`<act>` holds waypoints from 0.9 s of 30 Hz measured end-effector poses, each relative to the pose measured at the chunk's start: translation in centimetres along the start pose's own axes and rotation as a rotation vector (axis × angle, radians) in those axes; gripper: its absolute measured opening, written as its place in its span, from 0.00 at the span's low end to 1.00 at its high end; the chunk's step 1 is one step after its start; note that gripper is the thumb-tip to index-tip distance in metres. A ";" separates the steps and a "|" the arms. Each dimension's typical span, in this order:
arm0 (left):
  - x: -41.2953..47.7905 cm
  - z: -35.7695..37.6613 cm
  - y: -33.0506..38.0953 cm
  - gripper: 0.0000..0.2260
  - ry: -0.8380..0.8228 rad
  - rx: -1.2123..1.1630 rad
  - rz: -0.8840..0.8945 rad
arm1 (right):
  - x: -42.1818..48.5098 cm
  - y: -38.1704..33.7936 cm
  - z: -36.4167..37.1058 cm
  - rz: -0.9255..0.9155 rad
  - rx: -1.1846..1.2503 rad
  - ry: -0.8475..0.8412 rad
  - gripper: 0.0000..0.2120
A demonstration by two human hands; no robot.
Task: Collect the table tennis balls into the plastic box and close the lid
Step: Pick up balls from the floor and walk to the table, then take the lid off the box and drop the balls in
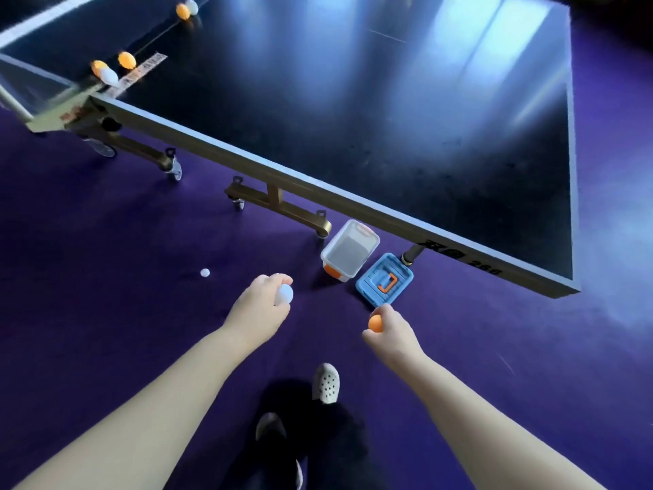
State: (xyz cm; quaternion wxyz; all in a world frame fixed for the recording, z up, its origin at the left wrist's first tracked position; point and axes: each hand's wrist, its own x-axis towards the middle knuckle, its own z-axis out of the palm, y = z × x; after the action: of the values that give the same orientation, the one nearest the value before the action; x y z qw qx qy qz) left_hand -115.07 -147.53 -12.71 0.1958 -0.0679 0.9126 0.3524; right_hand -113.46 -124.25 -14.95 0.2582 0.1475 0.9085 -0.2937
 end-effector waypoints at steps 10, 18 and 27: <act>19.6 5.8 -5.7 0.18 -0.068 0.025 0.013 | 20.8 -1.1 5.2 0.021 -0.116 -0.052 0.07; 34.3 19.0 -17.3 0.16 -0.048 0.061 0.080 | 36.7 4.9 17.0 0.131 0.101 0.117 0.10; 47.3 32.4 -23.2 0.14 0.004 0.077 0.199 | 54.6 12.6 25.3 0.103 0.189 0.400 0.18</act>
State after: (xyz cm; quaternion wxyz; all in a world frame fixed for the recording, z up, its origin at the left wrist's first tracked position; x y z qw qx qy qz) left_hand -142.25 -142.38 -68.02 0.1607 0.0298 0.9282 0.3344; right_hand -143.45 -123.47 -68.60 0.0724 0.2724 0.9014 -0.3287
